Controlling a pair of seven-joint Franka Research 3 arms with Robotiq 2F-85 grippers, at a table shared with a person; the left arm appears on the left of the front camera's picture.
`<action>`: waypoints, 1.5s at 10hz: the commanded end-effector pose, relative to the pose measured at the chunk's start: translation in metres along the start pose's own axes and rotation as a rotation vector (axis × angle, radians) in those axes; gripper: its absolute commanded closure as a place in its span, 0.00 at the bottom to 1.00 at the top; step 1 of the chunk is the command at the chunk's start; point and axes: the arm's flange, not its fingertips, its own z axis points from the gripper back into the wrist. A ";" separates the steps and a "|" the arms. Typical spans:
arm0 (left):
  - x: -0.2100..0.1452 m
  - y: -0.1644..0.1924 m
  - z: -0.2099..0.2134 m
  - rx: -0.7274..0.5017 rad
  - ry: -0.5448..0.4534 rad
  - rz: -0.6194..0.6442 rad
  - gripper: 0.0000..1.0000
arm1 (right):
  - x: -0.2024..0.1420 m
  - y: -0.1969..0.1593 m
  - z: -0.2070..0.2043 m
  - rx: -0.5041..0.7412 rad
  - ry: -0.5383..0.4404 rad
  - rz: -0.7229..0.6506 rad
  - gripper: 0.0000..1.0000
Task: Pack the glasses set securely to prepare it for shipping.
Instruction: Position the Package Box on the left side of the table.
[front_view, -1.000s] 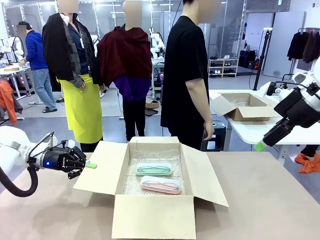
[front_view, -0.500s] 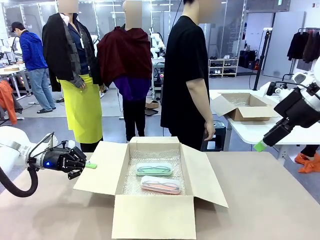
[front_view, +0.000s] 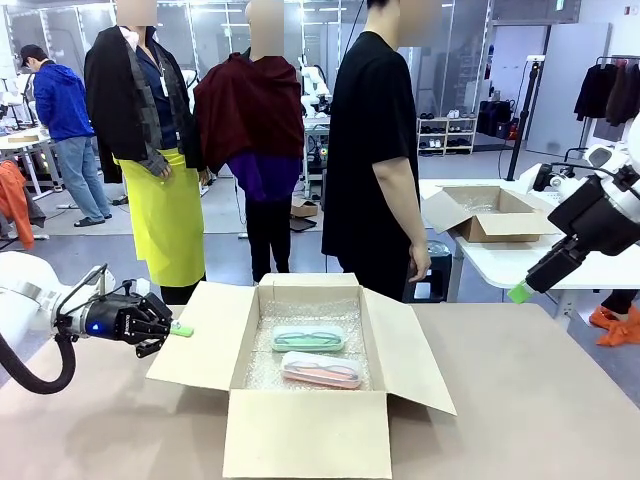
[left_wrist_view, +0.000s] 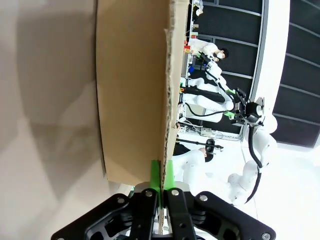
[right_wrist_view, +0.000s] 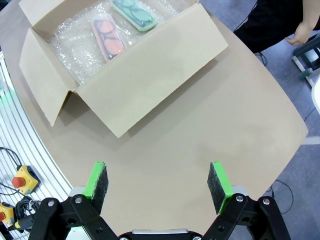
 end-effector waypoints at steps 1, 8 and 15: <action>-0.007 0.003 0.028 -0.037 0.024 -0.081 0.97 | 0.005 0.003 0.001 -0.014 0.014 -0.017 0.00; -0.023 0.027 0.172 -0.076 -0.004 -0.087 0.97 | 0.005 0.003 0.001 -0.014 0.014 -0.017 0.00; -0.024 0.054 0.270 0.013 0.001 -0.068 0.97 | 0.005 0.003 0.001 -0.014 0.014 -0.017 0.00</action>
